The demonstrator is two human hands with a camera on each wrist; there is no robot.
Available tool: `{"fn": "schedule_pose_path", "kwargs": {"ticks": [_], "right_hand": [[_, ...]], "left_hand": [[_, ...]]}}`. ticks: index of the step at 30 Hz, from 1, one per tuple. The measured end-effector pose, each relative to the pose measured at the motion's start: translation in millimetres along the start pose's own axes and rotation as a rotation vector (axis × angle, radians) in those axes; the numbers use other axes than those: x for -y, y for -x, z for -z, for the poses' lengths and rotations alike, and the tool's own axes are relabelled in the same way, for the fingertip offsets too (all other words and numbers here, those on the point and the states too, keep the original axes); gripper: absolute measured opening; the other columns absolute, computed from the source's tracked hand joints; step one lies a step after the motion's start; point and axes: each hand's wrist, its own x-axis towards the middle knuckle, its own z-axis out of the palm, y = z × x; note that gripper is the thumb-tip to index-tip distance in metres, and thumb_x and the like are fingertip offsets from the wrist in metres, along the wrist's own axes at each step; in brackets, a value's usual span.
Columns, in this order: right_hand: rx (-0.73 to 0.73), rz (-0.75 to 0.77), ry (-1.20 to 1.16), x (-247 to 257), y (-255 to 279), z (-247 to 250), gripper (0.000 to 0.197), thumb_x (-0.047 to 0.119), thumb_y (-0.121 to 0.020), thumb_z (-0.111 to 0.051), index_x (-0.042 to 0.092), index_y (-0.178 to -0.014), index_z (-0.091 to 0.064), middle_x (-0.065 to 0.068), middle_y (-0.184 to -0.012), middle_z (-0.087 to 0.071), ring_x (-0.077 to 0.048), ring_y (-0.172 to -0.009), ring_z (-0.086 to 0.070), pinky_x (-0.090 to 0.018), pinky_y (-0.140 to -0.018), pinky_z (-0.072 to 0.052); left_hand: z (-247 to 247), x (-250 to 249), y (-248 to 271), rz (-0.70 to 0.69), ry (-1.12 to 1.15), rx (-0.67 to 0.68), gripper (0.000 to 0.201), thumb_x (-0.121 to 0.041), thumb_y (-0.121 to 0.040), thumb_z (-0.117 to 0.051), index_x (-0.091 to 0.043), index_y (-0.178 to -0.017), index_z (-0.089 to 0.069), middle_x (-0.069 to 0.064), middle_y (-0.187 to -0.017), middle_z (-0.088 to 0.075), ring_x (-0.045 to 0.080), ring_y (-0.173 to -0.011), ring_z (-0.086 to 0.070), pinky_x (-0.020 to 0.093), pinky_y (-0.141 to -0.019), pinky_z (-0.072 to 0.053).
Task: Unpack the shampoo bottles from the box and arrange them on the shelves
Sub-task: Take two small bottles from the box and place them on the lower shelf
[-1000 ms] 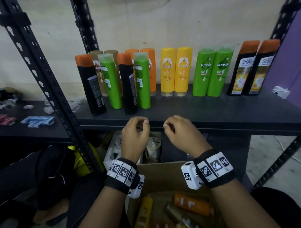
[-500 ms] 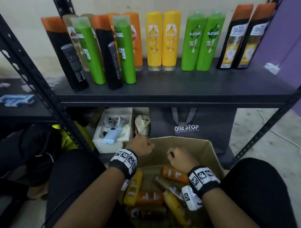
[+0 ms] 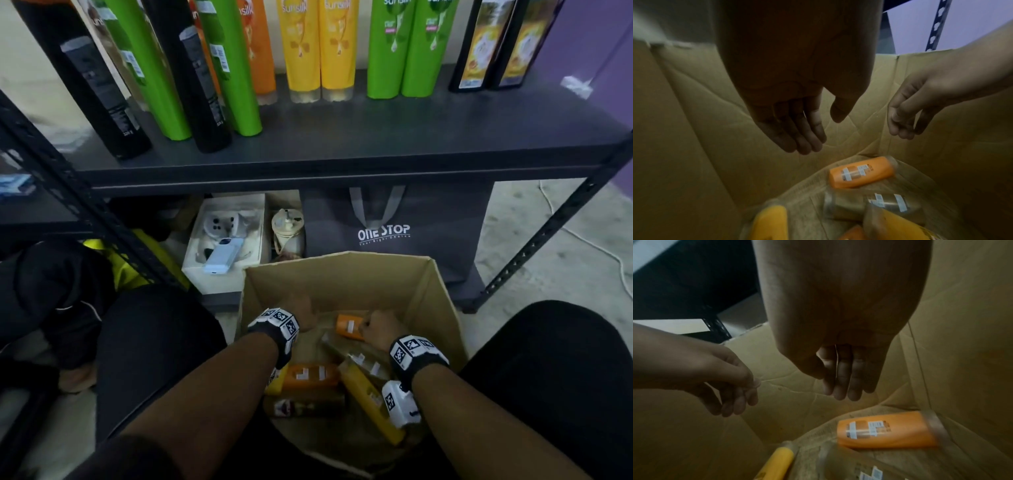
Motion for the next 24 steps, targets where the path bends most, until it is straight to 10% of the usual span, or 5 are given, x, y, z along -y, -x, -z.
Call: {"fn": "schedule_pose_path", "kwargs": {"ticks": [5,10,19,24], "right_hand": [[0.06,-0.025,0.062,-8,-19,-13,0.034,0.03,-0.101,-0.052,0.007,-0.119,-0.069,-0.014,-0.126,-0.068,-0.03,-0.108,-0.066,-0.028,-0.078,-0.042],[0.167,-0.028,0.056,-4,-43,-22,0.042,0.03,-0.102,-0.05,0.02,-0.142,-0.061,-0.007,-0.15,-0.055,-0.027,-0.131,-0.057,-0.037,-0.11,-0.046],[0.171,0.017,0.294,-19,-112,-51,0.058,0.057,-0.102,-0.048,0.018,-0.145,-0.05,-0.01,-0.158,-0.04,-0.033,-0.144,-0.039,-0.046,-0.119,-0.03],[0.19,-0.188,0.269,-57,-131,-70,0.112,0.085,-0.083,-0.049,0.021,-0.163,-0.004,-0.013,-0.169,-0.003,-0.038,-0.155,-0.004,-0.055,-0.125,-0.004]], "left_hand": [[-42,-3,-20,0.001,-0.02,0.122,0.056,-0.043,-0.105,-0.05,-0.006,-0.147,-0.051,0.016,-0.153,-0.049,0.034,-0.138,-0.049,0.041,-0.11,-0.042],[-77,-17,-37,-0.024,0.0,0.216,0.036,-0.032,-0.105,-0.051,-0.005,-0.125,-0.066,0.017,-0.132,-0.064,0.032,-0.12,-0.062,0.036,-0.092,-0.048],[-117,-5,-95,-0.037,0.019,0.185,0.038,-0.031,-0.105,-0.051,-0.011,-0.136,-0.059,0.015,-0.14,-0.059,0.033,-0.127,-0.058,0.04,-0.101,-0.047],[-136,0,-125,-0.129,-0.038,0.217,0.033,-0.036,-0.1,-0.054,-0.013,-0.121,-0.066,0.014,-0.126,-0.063,0.035,-0.111,-0.063,0.036,-0.076,-0.044]]}}
